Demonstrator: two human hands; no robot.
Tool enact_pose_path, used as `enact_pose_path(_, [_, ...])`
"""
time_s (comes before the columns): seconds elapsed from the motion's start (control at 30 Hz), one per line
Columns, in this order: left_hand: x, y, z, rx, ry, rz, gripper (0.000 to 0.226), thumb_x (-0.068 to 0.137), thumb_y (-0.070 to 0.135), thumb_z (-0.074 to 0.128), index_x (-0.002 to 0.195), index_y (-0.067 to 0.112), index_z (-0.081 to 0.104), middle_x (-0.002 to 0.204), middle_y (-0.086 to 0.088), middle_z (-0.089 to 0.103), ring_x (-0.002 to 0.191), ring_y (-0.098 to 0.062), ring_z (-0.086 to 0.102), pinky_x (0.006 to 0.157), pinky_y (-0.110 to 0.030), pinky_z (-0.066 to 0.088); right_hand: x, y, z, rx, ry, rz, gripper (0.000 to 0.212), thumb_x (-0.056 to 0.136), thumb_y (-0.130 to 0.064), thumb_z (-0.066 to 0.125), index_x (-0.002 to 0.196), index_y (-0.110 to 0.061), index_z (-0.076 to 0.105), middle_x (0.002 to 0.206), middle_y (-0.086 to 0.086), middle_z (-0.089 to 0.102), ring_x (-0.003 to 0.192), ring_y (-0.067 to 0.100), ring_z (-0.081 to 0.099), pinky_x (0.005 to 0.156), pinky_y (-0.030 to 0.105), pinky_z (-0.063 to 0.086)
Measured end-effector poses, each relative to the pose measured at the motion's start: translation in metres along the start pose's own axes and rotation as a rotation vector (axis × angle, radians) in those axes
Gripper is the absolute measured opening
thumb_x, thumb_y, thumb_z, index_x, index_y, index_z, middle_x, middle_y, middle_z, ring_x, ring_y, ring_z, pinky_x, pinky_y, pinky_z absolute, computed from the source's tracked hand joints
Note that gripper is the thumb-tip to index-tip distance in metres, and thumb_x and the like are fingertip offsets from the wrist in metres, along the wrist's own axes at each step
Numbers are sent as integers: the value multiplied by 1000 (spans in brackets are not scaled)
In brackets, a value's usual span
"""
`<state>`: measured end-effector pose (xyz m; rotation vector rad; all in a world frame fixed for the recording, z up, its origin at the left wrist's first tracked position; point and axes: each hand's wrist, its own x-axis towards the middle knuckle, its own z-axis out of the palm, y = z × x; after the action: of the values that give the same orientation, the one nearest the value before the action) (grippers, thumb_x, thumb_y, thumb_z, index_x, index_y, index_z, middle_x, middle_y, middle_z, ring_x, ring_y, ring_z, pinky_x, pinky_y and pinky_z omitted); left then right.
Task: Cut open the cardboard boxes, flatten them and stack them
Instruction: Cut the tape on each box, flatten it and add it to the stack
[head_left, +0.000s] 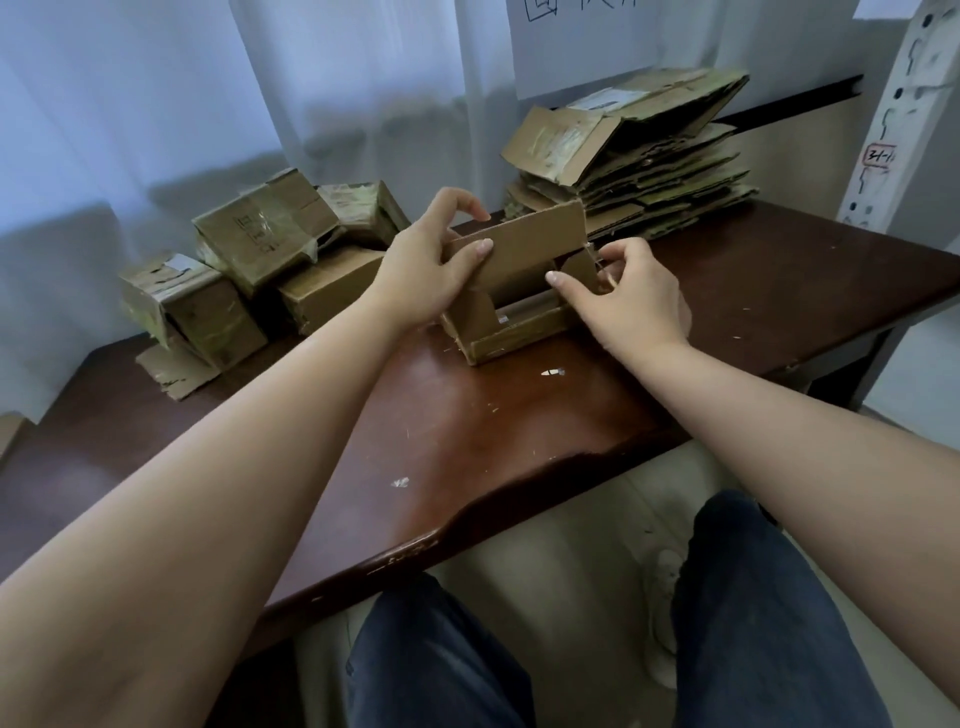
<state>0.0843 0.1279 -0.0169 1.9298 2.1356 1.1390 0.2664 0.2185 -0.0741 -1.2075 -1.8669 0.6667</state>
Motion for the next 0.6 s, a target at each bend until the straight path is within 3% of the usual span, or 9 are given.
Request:
enact_pose_path(0.13, [1, 0, 10, 157, 89, 111, 20, 94, 30, 57, 113, 23, 54, 97, 7, 57, 91, -14, 56, 82, -31, 47, 5, -7, 9, -85, 38, 70, 76, 67, -70, 69, 120, -22, 46, 121, -2, 58, 109, 23, 58, 76, 33, 39])
enact_pose_path(0.27, [0, 2, 19, 177, 147, 108, 23, 93, 28, 61, 112, 16, 61, 108, 1, 53, 101, -17, 54, 83, -26, 43, 7, -4, 11, -156, -4, 108, 70, 73, -57, 72, 124, -19, 42, 126, 2, 56, 112, 27, 57, 75, 34, 38])
enact_pose_path(0.47, [-4, 1, 36, 521, 123, 11, 72, 75, 59, 69, 136, 29, 43, 127, -8, 47, 119, -30, 45, 88, -44, 47, -3, 11, 11, -374, -143, 56, 78, 70, -58, 75, 126, -16, 40, 128, 5, 55, 113, 30, 58, 75, 35, 38])
enact_pose_path(0.53, [-5, 4, 47, 567, 140, -40, 82, 70, 56, 75, 136, 27, 38, 128, -8, 44, 118, -30, 45, 87, -46, 49, -2, 10, 10, -358, -144, 64, 80, 69, -59, 76, 127, -16, 40, 128, 5, 56, 114, 30, 58, 78, 35, 40])
enact_pose_path(0.6, [-5, 7, 56, 539, 162, -85, 78, 73, 41, 78, 137, 24, 35, 128, -8, 39, 118, -28, 43, 80, -45, 52, -1, 11, 9, -346, -138, 68, 82, 68, -60, 76, 127, -17, 40, 128, 4, 56, 115, 29, 57, 80, 36, 41])
